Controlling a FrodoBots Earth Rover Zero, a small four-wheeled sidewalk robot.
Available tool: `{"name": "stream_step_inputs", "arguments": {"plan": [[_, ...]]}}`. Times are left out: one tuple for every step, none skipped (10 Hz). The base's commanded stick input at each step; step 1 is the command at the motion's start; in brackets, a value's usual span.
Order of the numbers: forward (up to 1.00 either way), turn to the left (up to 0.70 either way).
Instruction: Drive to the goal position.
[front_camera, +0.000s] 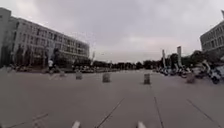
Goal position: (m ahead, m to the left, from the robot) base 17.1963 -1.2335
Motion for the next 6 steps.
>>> {"name": "stream_step_inputs", "arguments": {"plan": [[0.60, 0.00], [0.60, 0.00], [0.60, 0.00], [0.60, 0.00], [0.60, 0.00], [0.60, 0.00]]}}
